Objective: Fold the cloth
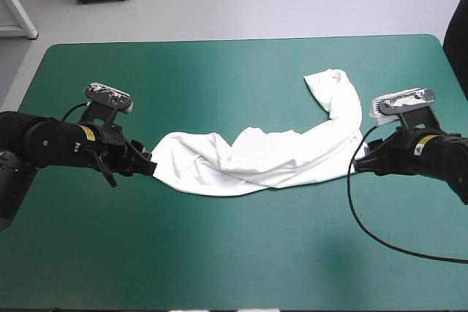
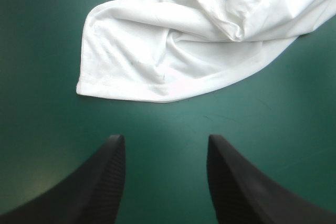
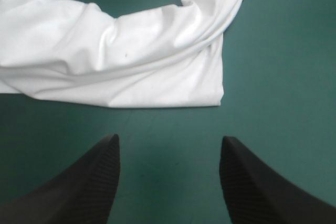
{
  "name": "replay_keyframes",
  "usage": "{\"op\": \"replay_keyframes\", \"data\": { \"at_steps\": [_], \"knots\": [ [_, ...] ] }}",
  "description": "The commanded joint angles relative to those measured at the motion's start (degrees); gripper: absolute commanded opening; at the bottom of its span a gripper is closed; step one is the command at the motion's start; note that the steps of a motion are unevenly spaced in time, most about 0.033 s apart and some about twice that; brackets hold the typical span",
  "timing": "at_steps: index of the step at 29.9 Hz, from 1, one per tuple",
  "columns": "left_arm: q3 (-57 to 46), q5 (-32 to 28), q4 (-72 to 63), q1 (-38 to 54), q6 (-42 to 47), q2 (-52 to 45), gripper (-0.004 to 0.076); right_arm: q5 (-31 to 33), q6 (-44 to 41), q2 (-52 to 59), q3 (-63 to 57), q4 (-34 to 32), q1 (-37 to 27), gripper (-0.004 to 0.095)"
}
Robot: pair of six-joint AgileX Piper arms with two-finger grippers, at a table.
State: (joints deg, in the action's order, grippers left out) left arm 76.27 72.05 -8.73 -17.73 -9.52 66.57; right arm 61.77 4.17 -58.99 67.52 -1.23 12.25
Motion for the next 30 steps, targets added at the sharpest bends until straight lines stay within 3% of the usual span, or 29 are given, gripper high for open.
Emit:
{"op": "replay_keyframes", "data": {
  "at_steps": [1, 10, 18, 21, 30],
  "knots": [
    [1.8, 1.7, -1.3, -0.1, 0.5, -0.8, 0.0353, 2.0, 0.5, 0.5, 1.7, 0.0, -0.3, 0.0541],
    [1.8, 1.7, 8.7, 1.2, -0.1, 10.6, 0.0358, 3.1, 0.5, -5.6, 3.9, 0.1, -0.3, 0.0541],
    [1.9, -2.0, 8.4, 5.8, -2.6, 21.2, 0.0466, 2.4, 2.4, -12.7, 11.9, 0.1, -0.3, 0.0541],
    [2.4, -5.1, 6.9, 7.3, -2.9, 24.1, 0.0471, 2.3, 2.8, -14.3, 13.6, 0.1, -0.3, 0.0541],
    [10.2, -6.3, 2.6, 8.1, -5.9, 36.3, 0.0471, 0.2, 3.1, -16.3, 13.9, 0.1, -0.3, 0.0541]
  ]
}}
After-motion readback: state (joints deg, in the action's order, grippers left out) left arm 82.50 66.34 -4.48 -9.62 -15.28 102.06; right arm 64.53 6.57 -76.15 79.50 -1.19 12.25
